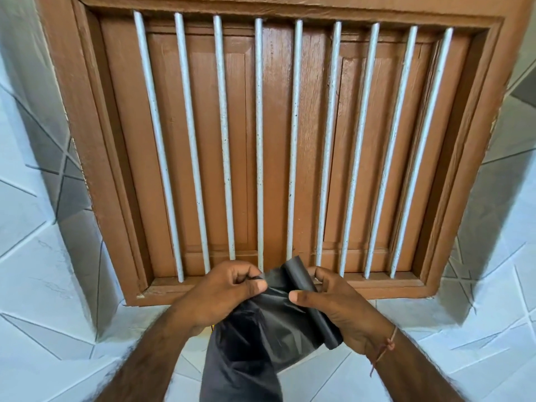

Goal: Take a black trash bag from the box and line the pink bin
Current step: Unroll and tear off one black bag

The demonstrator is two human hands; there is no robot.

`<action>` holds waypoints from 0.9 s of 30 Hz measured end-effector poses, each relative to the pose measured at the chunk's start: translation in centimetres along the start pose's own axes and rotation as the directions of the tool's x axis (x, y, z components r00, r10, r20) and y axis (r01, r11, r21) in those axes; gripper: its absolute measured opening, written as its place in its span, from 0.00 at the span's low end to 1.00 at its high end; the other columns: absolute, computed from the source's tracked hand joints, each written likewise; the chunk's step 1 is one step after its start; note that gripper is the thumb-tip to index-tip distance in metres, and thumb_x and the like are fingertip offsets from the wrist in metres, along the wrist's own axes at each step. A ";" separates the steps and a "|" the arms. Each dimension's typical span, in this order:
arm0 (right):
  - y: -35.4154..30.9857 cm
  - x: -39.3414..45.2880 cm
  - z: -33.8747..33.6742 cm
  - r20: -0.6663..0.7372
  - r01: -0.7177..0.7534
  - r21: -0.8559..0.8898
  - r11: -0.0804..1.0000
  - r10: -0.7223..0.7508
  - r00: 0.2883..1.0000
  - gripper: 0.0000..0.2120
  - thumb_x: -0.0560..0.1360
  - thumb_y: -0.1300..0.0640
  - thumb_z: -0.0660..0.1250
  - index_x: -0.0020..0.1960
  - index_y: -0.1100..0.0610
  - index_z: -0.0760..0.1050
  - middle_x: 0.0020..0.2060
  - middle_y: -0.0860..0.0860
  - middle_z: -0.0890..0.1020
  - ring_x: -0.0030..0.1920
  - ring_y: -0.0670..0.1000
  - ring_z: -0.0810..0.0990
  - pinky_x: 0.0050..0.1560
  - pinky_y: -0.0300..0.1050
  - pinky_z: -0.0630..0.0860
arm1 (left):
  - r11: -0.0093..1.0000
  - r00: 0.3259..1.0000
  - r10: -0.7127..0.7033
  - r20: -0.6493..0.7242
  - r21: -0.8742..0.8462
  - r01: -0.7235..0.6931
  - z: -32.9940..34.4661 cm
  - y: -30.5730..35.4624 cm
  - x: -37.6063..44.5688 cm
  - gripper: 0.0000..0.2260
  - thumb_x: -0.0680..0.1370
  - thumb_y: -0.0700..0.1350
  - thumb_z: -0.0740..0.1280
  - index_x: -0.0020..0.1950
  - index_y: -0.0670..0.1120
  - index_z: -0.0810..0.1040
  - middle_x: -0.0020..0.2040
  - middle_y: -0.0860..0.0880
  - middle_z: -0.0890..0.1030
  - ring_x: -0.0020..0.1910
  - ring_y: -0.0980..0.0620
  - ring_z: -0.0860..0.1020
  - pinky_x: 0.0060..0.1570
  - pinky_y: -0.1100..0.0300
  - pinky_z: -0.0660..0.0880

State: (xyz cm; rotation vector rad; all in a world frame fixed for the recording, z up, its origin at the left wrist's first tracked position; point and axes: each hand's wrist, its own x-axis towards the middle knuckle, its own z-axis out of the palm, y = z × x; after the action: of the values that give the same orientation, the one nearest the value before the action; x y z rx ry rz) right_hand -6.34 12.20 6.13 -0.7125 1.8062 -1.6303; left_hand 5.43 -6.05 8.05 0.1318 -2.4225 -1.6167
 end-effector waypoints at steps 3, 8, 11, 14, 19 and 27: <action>0.7 0.3 0.4 -0.036 -0.042 -0.011 0.999 0.042 0.999 0.14 0.66 0.51 0.73 0.51 0.53 0.82 0.50 0.55 0.84 0.52 0.56 0.82 0.55 0.54 0.80 | 0.991 1.000 0.003 0.018 0.133 -0.006 -0.4 0.2 0.0 0.09 0.78 0.46 0.67 0.42 0.43 0.80 0.34 0.51 0.78 0.35 0.58 0.75 0.37 0.65 0.71; 0.9 0.3 0.3 -0.056 -0.088 0.306 0.948 0.110 0.992 0.07 0.75 0.62 0.62 0.44 0.60 0.79 0.42 0.58 0.82 0.44 0.57 0.79 0.49 0.51 0.74 | 0.984 0.997 -0.059 -0.041 0.163 0.065 -1.5 0.0 -0.3 0.08 0.78 0.47 0.67 0.40 0.49 0.81 0.33 0.55 0.79 0.34 0.60 0.75 0.39 0.64 0.71; 0.7 0.1 0.5 0.000 -0.035 0.274 0.961 0.036 0.999 0.08 0.75 0.58 0.69 0.52 0.59 0.82 0.49 0.57 0.86 0.51 0.57 0.84 0.58 0.53 0.78 | 0.978 0.997 -0.071 -0.013 0.196 0.072 -1.8 0.1 -0.6 0.09 0.78 0.48 0.66 0.39 0.48 0.80 0.31 0.55 0.77 0.32 0.61 0.73 0.35 0.67 0.69; 0.7 0.3 0.9 -0.074 0.039 0.137 0.990 -0.029 0.997 0.11 0.73 0.55 0.72 0.55 0.55 0.82 0.51 0.54 0.86 0.54 0.54 0.84 0.59 0.50 0.79 | 0.968 0.995 -0.099 -0.019 0.228 0.101 -1.9 0.0 -0.7 0.09 0.78 0.49 0.66 0.42 0.46 0.81 0.33 0.55 0.78 0.33 0.61 0.74 0.37 0.66 0.71; 0.9 0.5 1.2 -0.156 -0.024 0.142 0.990 0.046 0.987 0.09 0.76 0.56 0.64 0.51 0.56 0.81 0.50 0.59 0.83 0.51 0.56 0.80 0.54 0.52 0.74 | 0.983 0.991 -0.101 -0.084 0.147 0.113 -2.2 -0.3 -1.0 0.10 0.79 0.47 0.64 0.39 0.48 0.80 0.35 0.53 0.77 0.36 0.57 0.74 0.40 0.62 0.70; 0.7 0.4 1.0 -0.143 0.040 0.198 0.979 -0.011 0.990 0.11 0.75 0.54 0.70 0.55 0.57 0.81 0.50 0.55 0.86 0.51 0.55 0.85 0.54 0.49 0.79 | 0.981 0.983 -0.127 -0.132 0.132 0.144 -2.0 -0.4 -0.9 0.10 0.80 0.44 0.64 0.42 0.47 0.81 0.34 0.55 0.81 0.35 0.61 0.76 0.39 0.65 0.70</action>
State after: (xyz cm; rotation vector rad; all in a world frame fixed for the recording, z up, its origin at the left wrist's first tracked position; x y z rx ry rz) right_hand -5.89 11.34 5.32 -0.5440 1.7020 -1.8891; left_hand 6.78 -7.85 8.25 0.4170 -2.4776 -1.4412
